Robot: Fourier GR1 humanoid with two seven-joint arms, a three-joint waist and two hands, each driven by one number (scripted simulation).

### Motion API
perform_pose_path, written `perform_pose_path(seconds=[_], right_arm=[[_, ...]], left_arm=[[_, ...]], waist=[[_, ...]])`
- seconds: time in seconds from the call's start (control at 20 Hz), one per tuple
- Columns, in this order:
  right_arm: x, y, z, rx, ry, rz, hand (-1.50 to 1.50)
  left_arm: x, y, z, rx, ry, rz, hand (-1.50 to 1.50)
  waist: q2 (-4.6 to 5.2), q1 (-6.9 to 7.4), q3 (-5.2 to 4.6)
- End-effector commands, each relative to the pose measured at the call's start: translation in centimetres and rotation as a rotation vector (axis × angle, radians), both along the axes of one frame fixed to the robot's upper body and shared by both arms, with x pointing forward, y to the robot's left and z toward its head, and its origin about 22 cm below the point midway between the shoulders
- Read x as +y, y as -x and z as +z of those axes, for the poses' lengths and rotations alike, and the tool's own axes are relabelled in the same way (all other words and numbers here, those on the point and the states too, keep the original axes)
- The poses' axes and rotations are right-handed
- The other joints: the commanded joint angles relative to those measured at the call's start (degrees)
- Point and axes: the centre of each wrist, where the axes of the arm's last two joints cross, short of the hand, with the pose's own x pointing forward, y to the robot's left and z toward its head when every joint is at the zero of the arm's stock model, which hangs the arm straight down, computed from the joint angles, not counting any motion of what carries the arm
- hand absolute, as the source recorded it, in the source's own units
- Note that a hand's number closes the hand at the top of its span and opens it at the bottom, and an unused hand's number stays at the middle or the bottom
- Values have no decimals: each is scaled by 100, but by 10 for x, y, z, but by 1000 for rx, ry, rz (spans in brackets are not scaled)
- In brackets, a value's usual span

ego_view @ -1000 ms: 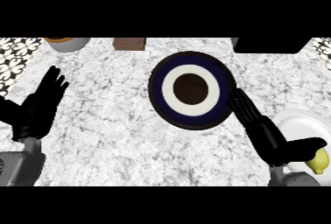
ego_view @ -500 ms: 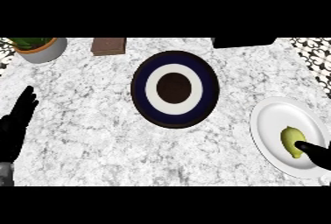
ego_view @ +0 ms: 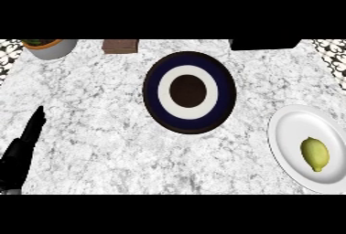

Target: Pick the lemon from the plate and place it in the plate

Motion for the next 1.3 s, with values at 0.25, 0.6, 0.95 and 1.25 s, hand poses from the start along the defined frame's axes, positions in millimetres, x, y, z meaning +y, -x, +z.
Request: perform_pose_path(seconds=[0.25,0.6,0.95,1.25], right_arm=[[-12,99,-41,399,251,-17,-150],[-52,83,6,671,320,-75,-150],[-45,73,18,890,371,17,-150],[-76,37,27,1059,471,49,-150]], left_arm=[[-8,2,-11,-26,-17,-17,0],[-12,-4,-2,-9,-30,-43,0],[2,7,-11,-21,-14,-60,0],[-3,0,-15,-20,-23,-50,0]], waist=[[65,201,-17],[71,287,-18],[63,286,-19],[70,290,-19]])
